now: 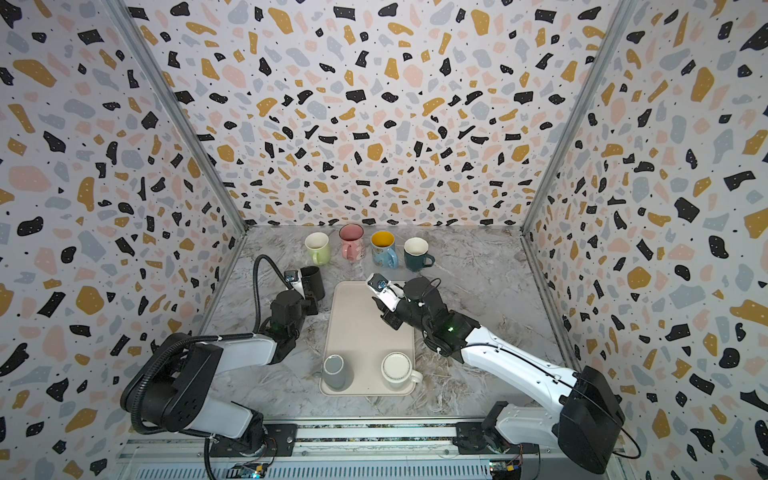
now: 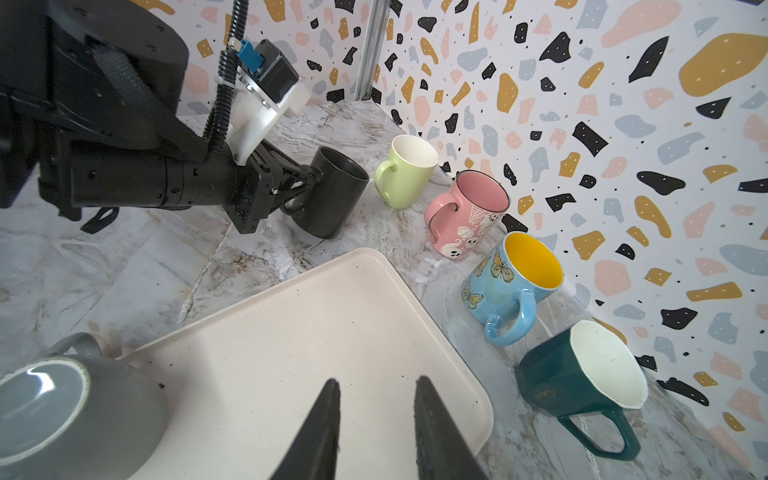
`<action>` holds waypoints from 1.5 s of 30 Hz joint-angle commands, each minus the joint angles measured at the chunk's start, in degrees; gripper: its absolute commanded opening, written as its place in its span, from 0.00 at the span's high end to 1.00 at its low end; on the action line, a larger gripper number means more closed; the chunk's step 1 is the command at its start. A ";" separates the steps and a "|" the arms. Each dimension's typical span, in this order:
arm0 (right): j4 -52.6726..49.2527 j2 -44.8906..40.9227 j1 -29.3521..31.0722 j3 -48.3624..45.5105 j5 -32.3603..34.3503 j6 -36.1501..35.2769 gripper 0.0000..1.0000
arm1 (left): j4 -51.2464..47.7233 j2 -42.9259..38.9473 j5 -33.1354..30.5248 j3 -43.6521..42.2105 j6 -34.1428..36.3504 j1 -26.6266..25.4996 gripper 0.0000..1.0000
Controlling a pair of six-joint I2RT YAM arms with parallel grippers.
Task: Turn the mug right side up
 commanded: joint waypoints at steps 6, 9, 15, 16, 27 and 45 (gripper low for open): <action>1.28 -0.26 -0.16 0.48 -1.16 0.99 0.68 | 3.25 -1.58 -0.20 -2.02 -1.38 -0.05 1.00; 1.28 -0.26 -0.11 0.40 -1.41 1.14 0.67 | 3.08 -1.74 0.16 -2.55 -1.74 -0.05 1.00; 1.50 -0.32 -0.13 0.29 -1.73 1.43 0.67 | 2.87 -2.36 0.45 -3.94 -2.28 -0.09 1.00; 1.48 -0.28 -0.16 0.26 -1.85 1.50 0.68 | 2.74 -2.56 0.46 -3.90 -2.41 -0.13 1.00; 1.60 -0.65 -0.11 -0.09 -1.90 1.78 0.68 | 0.92 -1.85 0.54 -3.13 -2.63 -0.08 0.95; 1.94 -0.43 -0.11 -0.19 -1.96 1.82 0.67 | -3.01 -0.82 0.86 -1.37 -3.46 -0.05 0.85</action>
